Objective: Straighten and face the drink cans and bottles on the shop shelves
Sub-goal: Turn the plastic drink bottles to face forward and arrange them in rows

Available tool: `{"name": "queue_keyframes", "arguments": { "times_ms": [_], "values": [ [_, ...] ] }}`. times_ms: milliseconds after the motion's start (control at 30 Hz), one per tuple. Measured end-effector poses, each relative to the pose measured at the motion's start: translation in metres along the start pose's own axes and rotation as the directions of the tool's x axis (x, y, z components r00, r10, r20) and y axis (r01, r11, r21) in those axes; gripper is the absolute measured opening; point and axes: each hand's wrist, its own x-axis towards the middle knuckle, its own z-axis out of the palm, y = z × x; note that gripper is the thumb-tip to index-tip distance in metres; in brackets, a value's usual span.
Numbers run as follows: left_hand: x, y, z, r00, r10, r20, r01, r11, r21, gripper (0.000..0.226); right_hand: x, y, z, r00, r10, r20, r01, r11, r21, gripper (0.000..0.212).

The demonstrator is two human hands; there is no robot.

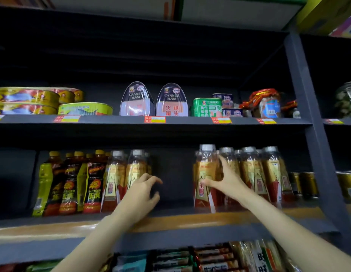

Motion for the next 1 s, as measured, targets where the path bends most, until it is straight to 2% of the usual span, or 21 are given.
{"name": "queue_keyframes", "arguments": {
  "times_ms": [67, 167, 267, 433, 600, 733, 867, 1000],
  "values": [
    [0.005, -0.004, 0.005, 0.999, -0.019, -0.047, 0.019, 1.000, 0.004, 0.030, 0.009, 0.004, 0.002, 0.999, 0.019, 0.037, -0.013, 0.986, -0.165, 0.105],
    [0.006, -0.007, 0.017, 0.994, -0.023, -0.105, 0.027, 0.999, 0.029, 0.028, 0.014, -0.003, 0.001, 0.999, -0.036, -0.008, 0.030, 0.923, -0.383, 0.109],
    [0.006, -0.011, 0.025, 0.987, 0.006, -0.162, 0.008, 0.996, 0.086, 0.028, 0.013, -0.013, -0.001, 0.993, -0.117, 0.006, 0.109, 0.900, -0.423, 0.112],
    [0.005, -0.012, 0.029, 0.977, 0.011, -0.215, 0.013, 0.994, 0.113, 0.026, 0.030, -0.014, 0.002, 0.993, -0.040, 0.114, 0.096, 0.834, -0.544, 0.103],
    [0.004, -0.014, 0.027, 0.975, 0.000, -0.221, 0.022, 0.995, 0.095, 0.023, 0.041, -0.007, 0.005, 0.992, -0.048, 0.119, 0.111, 0.787, -0.607, 0.100],
    [0.005, -0.013, 0.027, 0.978, -0.023, -0.209, 0.042, 0.995, 0.087, 0.019, 0.044, -0.001, 0.001, 0.989, -0.091, 0.116, 0.147, 0.668, -0.729, 0.095],
    [0.004, -0.012, 0.026, 0.978, -0.025, -0.209, 0.044, 0.995, 0.089, 0.020, 0.039, 0.003, 0.007, 0.989, -0.132, 0.067, 0.139, 0.665, -0.734, 0.099],
    [0.003, -0.011, 0.027, 0.978, -0.028, -0.208, 0.052, 0.993, 0.108, 0.019, 0.036, 0.012, 0.022, 0.982, -0.143, 0.120, 0.176, 0.503, -0.846, 0.101]
  ]
}}
